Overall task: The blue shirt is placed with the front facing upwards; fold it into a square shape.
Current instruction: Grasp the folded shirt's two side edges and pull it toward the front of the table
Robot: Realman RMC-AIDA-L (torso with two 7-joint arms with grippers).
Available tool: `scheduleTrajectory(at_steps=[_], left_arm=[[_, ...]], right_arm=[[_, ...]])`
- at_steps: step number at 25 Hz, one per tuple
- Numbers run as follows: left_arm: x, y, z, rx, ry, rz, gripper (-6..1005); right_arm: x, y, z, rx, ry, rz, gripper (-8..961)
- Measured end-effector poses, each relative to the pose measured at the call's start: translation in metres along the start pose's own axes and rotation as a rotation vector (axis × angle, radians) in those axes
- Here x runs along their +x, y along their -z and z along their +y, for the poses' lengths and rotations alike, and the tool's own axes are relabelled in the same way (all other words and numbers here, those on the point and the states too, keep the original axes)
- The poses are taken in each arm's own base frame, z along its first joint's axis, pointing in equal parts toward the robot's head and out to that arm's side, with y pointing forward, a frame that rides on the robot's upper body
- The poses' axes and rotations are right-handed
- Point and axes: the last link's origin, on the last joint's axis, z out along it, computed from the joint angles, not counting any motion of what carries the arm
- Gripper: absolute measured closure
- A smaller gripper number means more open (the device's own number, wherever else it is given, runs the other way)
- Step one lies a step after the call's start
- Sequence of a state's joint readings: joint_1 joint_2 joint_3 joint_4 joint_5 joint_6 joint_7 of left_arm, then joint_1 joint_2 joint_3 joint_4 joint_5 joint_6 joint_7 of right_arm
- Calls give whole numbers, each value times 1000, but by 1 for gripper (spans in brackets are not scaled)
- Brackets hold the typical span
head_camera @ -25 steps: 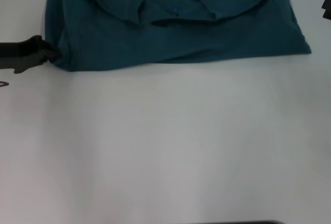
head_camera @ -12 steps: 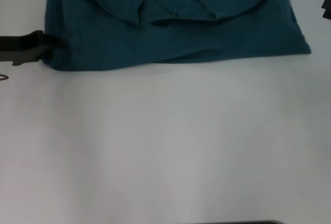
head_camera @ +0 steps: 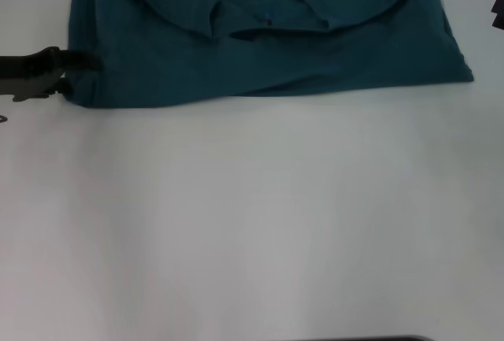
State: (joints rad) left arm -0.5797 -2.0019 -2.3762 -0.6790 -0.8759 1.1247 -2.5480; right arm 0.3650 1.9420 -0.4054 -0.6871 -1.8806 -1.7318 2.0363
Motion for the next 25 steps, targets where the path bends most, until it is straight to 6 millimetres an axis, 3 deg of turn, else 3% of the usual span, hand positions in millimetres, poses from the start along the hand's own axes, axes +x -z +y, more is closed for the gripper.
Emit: scheduleTrajectory(at_steps=[25], left_arm=[[-8, -9, 5, -9, 3, -29, 218]], right_arm=[[1, 1, -1, 3, -2, -2, 97]])
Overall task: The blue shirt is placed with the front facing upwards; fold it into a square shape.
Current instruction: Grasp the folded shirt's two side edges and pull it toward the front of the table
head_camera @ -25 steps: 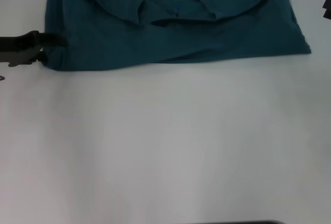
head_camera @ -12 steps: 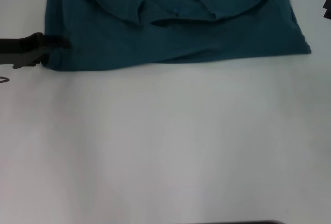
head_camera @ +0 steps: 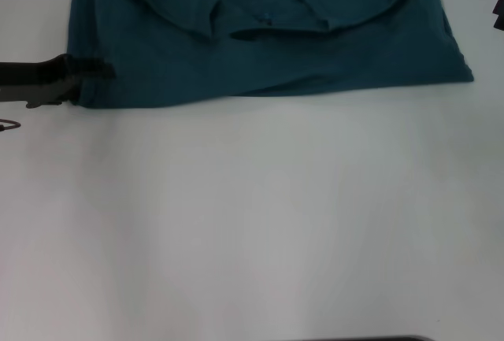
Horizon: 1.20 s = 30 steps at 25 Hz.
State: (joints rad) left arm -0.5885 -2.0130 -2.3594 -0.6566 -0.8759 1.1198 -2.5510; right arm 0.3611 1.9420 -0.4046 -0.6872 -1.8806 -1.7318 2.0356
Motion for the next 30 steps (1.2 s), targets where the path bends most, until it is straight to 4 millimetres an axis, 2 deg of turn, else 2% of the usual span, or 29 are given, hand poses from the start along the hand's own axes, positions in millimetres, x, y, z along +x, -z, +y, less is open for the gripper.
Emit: scheduleTrajectory(at_steps=[18, 25, 29, 30], left_arm=[[4, -7, 8, 10, -26, -12, 218], [8, -3, 5, 41, 2, -12, 225], [10, -1, 10, 50, -26, -8, 229], [10, -1, 10, 55, -31, -12, 266]], right_arm=[[1, 1, 0, 2, -1, 0, 98], [1, 1, 0, 1, -2, 0, 98], [2, 2, 0, -2, -3, 1, 98], [2, 2, 0, -3, -4, 0, 98]])
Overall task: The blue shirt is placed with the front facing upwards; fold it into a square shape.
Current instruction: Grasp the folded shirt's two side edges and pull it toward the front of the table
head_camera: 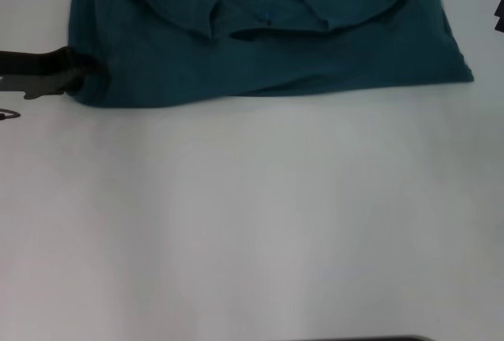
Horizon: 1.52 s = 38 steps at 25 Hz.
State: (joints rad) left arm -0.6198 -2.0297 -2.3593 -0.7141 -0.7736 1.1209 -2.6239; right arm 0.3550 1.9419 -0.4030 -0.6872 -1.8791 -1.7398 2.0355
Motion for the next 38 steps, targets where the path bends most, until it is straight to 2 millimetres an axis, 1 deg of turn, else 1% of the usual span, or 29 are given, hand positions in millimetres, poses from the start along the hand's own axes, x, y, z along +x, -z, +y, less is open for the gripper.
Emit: scheduleTrajectory(at_steps=[5, 10, 18, 23, 27, 31, 35, 38], left_arm=[[-1, -2, 0, 14, -11, -10, 453], [-3, -2, -2, 32, -13, -20, 692], [-2, -2, -1, 30, -10, -19, 918], [-1, 5, 1, -11, 17, -24, 968], [4, 18, 3, -93, 56, -25, 977], [10, 29, 3, -146, 76, -11, 977], [10, 30, 2, -146, 78, -11, 976], [10, 30, 2, -139, 71, -14, 977]], right_arm=[[0, 1, 0, -3, 0, -3, 98], [0, 1, 0, -3, 0, -3, 98], [0, 2, 0, -1, 1, 0, 98], [0, 5, -2, 19, 5, 30, 98], [-4, 11, -8, 75, 16, 87, 98], [-14, 18, -16, 154, 34, 131, 98], [-32, 22, -19, 223, 37, 170, 98], [-45, 20, -21, 293, 26, 215, 98]])
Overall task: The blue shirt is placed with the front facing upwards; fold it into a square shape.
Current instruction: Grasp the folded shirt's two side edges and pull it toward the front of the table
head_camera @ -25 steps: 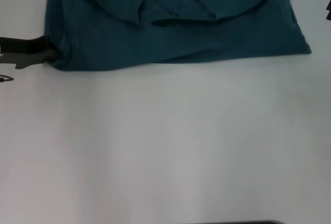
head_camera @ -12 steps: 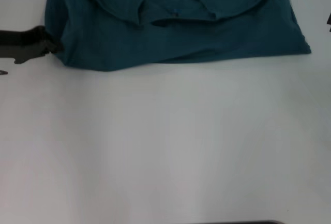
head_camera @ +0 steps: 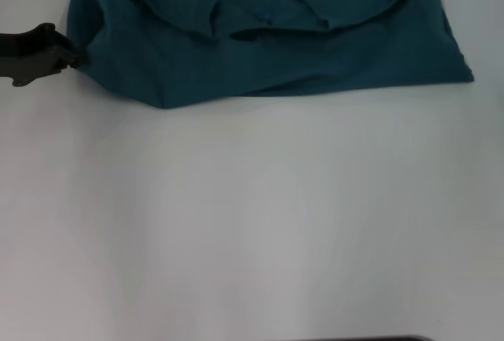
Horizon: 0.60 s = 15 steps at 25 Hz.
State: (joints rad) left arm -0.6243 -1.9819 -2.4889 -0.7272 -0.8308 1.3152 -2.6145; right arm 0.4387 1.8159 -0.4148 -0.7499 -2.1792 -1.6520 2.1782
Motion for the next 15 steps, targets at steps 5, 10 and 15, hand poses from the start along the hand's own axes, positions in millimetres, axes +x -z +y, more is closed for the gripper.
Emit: scheduleTrajectory(at_steps=[5, 10, 15], left_arm=[[3, -2, 5, 0, -25, -3, 978], [6, -3, 10, -12, -45, -4, 977], [7, -3, 12, -14, -54, -2, 976]], right_arm=[[-23, -17, -2, 133, -5, 83, 98], [-37, -49, 3, 233, 67, 176, 98], [-38, -71, 9, 260, 160, 220, 98]])
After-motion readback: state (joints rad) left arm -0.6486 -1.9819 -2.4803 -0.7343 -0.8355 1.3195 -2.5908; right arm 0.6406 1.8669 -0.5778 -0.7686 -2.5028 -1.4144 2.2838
